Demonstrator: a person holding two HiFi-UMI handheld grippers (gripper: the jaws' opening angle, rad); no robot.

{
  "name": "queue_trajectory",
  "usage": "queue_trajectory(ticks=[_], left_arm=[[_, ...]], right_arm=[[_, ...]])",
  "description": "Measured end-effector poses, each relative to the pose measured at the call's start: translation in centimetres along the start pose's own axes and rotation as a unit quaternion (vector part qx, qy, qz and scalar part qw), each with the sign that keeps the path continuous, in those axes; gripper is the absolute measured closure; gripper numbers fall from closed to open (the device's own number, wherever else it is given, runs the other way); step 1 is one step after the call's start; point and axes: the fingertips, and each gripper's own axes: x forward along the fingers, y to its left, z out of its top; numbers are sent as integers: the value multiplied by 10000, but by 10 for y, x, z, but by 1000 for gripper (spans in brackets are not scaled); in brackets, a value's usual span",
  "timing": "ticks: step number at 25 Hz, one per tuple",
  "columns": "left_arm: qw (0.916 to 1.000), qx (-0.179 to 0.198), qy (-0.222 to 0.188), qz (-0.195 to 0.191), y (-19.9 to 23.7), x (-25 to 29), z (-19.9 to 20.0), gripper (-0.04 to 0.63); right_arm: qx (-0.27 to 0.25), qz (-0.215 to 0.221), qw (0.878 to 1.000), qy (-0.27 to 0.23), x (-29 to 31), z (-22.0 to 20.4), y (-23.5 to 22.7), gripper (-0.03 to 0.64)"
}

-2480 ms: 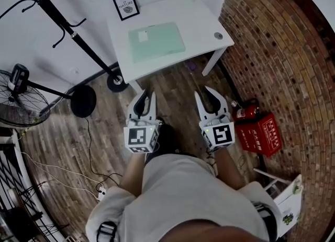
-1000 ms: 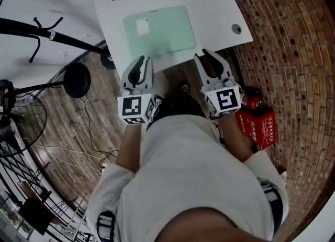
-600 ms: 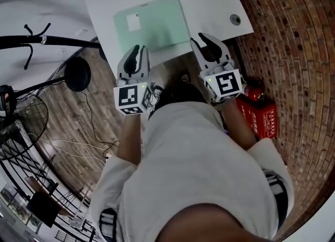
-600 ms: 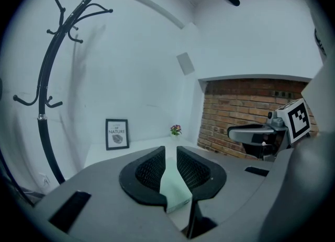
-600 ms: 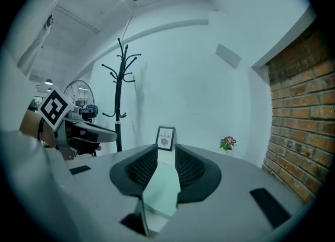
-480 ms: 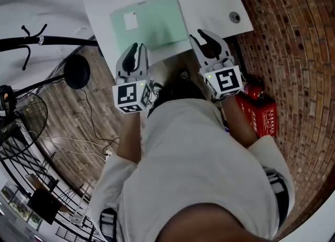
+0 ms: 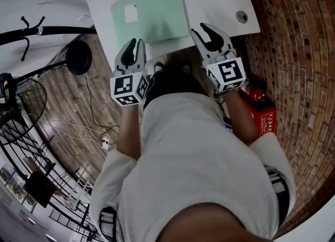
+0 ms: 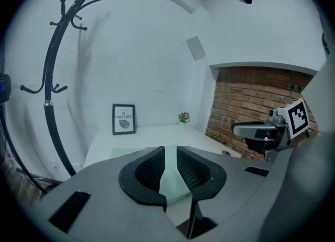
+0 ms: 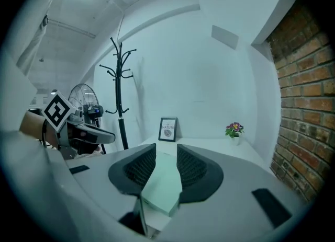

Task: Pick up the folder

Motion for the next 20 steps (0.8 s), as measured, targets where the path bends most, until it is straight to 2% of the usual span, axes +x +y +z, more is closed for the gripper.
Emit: queue_trajectory(ticks=[8,20], left_arm=[[9988,-182,437,98,43,27,-20,526],[9922,-372,1181,-133,95,79,-49,526]], right_arm=[[393,148,9982,423,39,-25,-11,480],[761,64,9892,1253,105,-68,-23,463]])
